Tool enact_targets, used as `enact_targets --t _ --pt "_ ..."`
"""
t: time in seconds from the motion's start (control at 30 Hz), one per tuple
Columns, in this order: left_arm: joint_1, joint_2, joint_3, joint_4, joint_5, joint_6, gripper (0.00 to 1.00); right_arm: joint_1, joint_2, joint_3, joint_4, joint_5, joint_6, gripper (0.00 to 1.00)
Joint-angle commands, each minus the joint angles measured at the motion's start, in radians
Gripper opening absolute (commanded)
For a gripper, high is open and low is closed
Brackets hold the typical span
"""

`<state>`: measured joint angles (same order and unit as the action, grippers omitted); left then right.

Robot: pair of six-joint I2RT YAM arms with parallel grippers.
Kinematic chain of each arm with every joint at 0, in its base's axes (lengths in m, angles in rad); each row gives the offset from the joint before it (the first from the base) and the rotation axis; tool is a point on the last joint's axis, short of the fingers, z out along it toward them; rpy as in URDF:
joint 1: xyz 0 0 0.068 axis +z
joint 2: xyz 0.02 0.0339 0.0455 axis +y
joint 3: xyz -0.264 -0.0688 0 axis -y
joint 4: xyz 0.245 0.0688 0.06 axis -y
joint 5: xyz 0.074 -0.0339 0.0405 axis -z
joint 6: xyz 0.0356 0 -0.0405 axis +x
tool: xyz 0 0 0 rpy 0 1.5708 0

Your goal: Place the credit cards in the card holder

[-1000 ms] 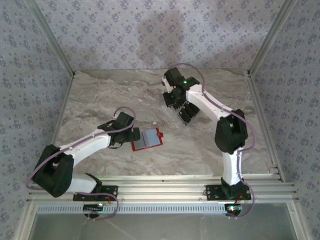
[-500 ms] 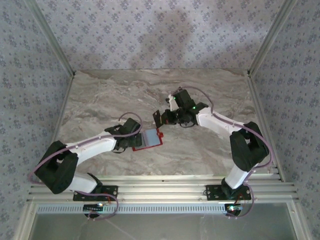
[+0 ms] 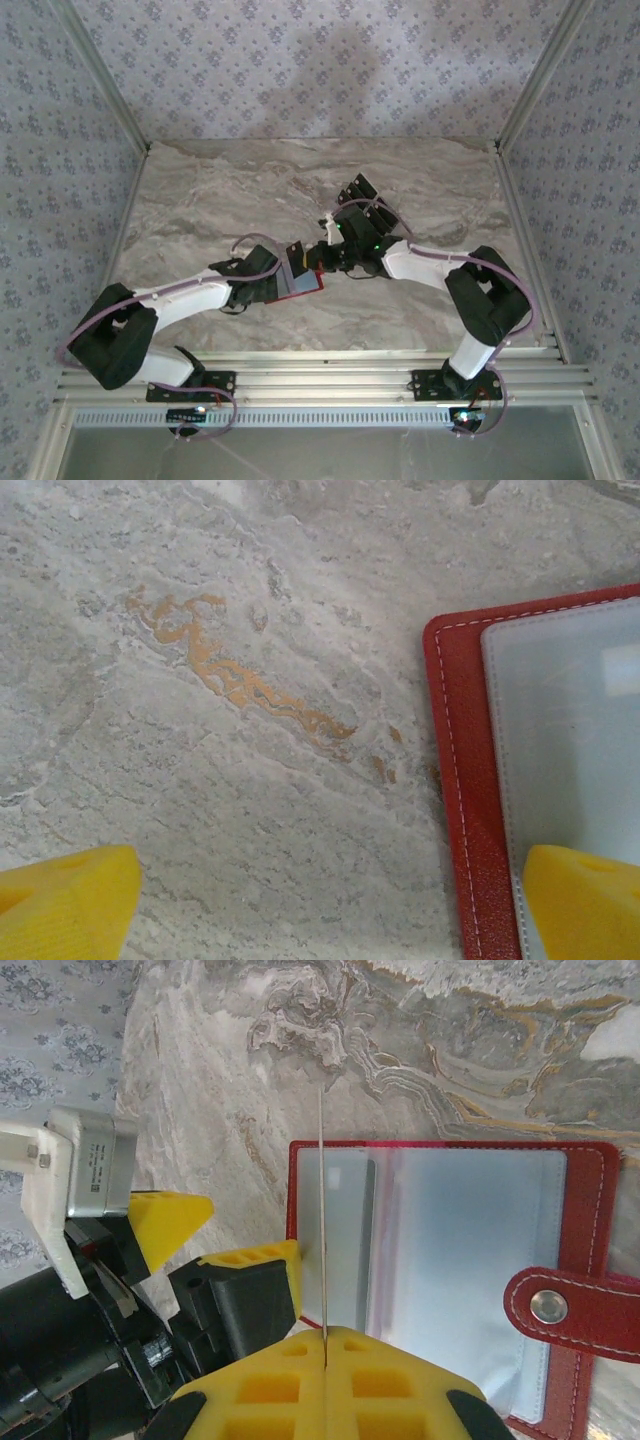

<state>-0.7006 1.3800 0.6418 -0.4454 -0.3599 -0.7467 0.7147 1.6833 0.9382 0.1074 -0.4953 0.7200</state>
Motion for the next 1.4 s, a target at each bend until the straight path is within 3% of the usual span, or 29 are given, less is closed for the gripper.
enact_targets --t 0.0,0.6,1.37 --pt "-0.003 -0.012 -0.015 -0.052 -0.028 -0.011 0.98 0.013 0.032 -0.029 0.116 -0.015 0.045 0.00" --pt "0.001 -0.007 -0.022 -0.049 -0.029 -0.014 0.98 0.030 0.104 -0.144 0.331 -0.017 0.062 0.00" --pt "0.002 -0.001 -0.027 -0.041 -0.025 -0.012 0.98 0.027 0.131 -0.152 0.378 -0.037 0.086 0.00"
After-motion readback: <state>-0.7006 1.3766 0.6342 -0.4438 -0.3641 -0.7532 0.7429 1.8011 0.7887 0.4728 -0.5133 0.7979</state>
